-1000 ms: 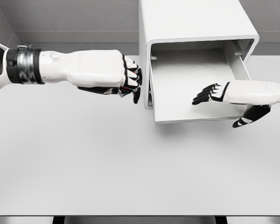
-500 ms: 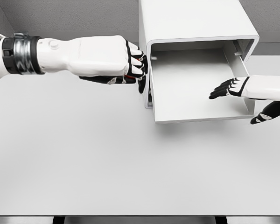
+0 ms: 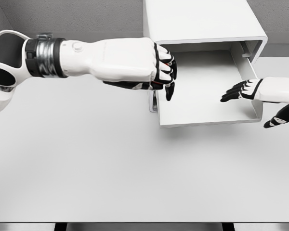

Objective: Slide open multi-storey tabletop storage cabinets and put open load switch and slide close multi-storey tabletop storage cabinets

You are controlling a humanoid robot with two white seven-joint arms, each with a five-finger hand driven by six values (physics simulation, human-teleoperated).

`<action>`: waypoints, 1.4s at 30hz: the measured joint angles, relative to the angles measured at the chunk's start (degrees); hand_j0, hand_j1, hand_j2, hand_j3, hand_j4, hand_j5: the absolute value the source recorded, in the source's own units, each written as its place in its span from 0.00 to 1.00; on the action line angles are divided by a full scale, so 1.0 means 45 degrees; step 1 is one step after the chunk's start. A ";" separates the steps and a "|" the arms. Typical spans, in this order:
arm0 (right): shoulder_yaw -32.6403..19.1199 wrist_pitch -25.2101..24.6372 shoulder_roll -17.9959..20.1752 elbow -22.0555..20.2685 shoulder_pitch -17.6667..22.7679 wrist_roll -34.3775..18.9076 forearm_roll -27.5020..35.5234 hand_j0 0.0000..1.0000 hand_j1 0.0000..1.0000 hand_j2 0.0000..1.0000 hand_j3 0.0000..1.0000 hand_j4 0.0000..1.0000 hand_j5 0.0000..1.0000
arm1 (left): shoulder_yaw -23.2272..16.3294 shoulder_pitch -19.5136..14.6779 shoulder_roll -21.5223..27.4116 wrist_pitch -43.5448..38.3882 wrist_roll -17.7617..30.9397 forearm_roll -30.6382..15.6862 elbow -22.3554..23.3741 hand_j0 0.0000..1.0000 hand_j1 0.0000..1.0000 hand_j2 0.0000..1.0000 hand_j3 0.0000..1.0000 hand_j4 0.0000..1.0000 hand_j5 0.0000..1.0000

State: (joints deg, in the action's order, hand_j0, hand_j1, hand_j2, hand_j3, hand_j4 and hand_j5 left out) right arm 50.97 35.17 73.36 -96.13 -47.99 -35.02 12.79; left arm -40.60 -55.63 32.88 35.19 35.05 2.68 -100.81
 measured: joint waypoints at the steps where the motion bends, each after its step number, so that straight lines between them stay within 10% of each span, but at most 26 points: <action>1: -0.0068 0.0000 0.0077 0.0002 0.0000 0.0000 0.0002 1.00 1.00 1.00 1.00 1.00 1.00 | -0.0012 0.0000 -0.0106 0.0000 0.0000 0.0020 0.0015 0.44 0.44 0.44 0.44 0.44 0.44; 42: -0.0239 -0.0001 0.0340 -0.0062 -0.0020 0.0000 0.0002 1.00 1.00 1.00 1.00 1.00 1.00 | -0.0441 0.0742 -0.4003 0.0000 -0.0001 0.3105 0.3010 0.46 0.46 0.46 0.46 0.46 0.46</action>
State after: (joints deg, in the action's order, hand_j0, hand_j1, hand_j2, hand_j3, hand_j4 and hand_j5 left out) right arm 49.89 35.16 74.89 -96.41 -48.08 -35.02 12.80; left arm -42.58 -52.30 14.87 35.19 35.04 16.65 -87.26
